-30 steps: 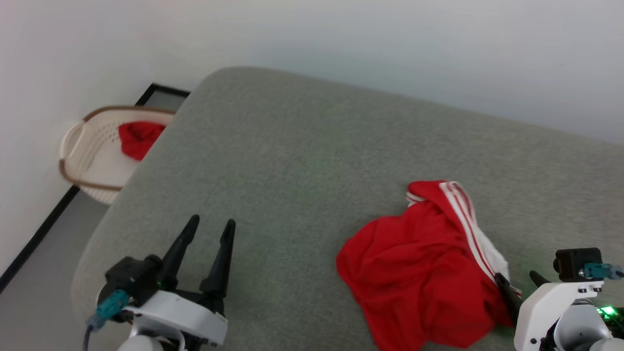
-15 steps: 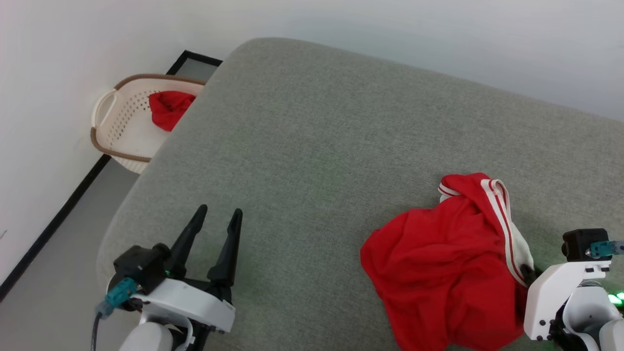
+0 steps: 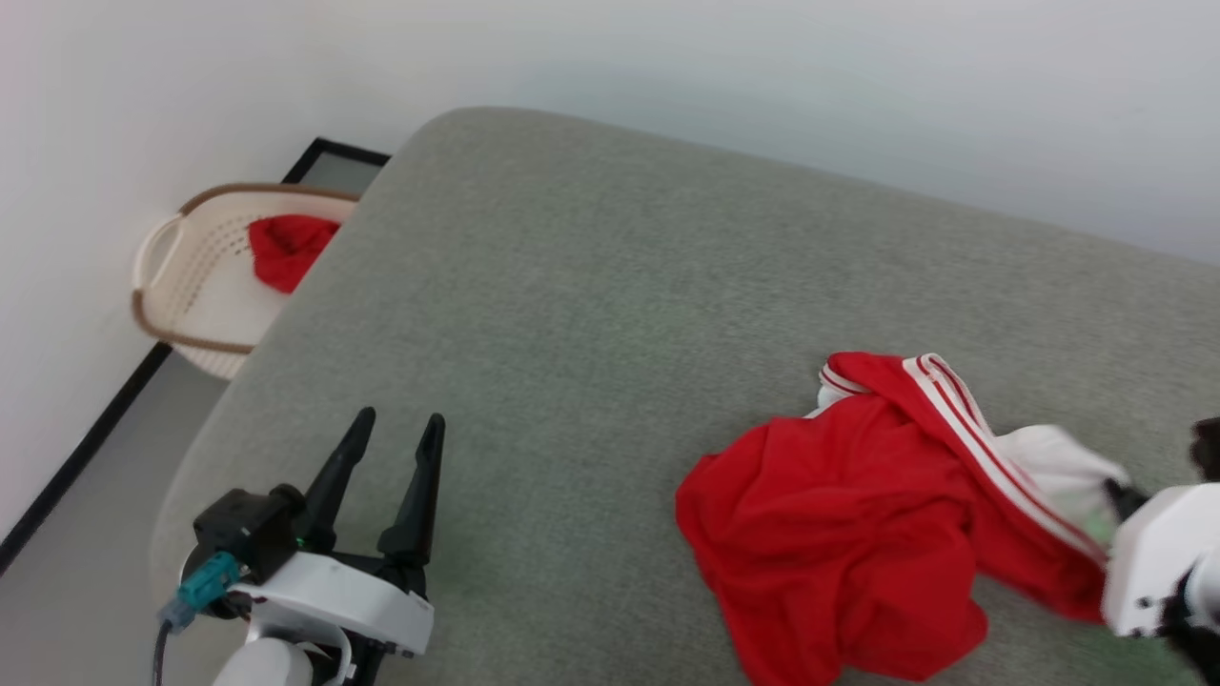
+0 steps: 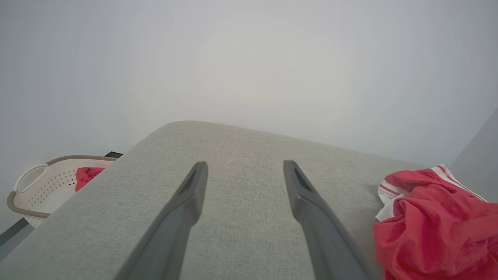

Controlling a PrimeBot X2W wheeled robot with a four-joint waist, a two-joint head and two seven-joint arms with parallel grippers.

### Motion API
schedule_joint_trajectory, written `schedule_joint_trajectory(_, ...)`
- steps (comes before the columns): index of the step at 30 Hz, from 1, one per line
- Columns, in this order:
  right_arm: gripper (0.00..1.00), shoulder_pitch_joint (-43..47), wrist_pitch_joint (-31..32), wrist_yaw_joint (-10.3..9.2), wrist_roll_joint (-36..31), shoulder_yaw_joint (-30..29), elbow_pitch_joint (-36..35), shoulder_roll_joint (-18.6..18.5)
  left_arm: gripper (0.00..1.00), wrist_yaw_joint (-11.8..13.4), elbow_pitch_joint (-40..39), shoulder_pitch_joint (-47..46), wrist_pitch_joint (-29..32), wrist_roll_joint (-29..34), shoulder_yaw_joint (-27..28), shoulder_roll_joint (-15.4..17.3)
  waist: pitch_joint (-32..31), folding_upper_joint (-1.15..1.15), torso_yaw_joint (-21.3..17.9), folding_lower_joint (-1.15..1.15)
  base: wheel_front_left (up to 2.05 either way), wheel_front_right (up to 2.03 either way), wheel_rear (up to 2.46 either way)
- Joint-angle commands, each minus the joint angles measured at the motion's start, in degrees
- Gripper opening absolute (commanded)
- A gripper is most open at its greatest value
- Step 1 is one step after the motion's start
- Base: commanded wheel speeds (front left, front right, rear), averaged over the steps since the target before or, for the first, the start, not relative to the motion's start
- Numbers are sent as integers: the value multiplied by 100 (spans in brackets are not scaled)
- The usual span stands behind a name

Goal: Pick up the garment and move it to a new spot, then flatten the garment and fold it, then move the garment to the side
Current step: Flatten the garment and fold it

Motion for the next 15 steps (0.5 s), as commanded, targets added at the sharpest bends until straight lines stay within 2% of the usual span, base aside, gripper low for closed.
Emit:
schedule_joint_trajectory(1, 0, -55, 26, -6, 37, -73, -63, -63, 100, 5, -14, 42, -24, 31, 15, 24, -90, 0, -143, 0, 0, 0, 0)
schedule_joint_trajectory(10, 0, 116, 210, -6, -54, -717, -471, -530, 100, 11, 3, 88, -21, 24, -25, 50, -261, 0, -507, 0, 0, 0, 0)
schedule_joint_trajectory(15, 0, 287, 190, -6, -68, -1208, -385, -743, 100, 18, -5, 90, 8, 28, -66, 78, -307, 0, -618, 0, 0, 0, 0)
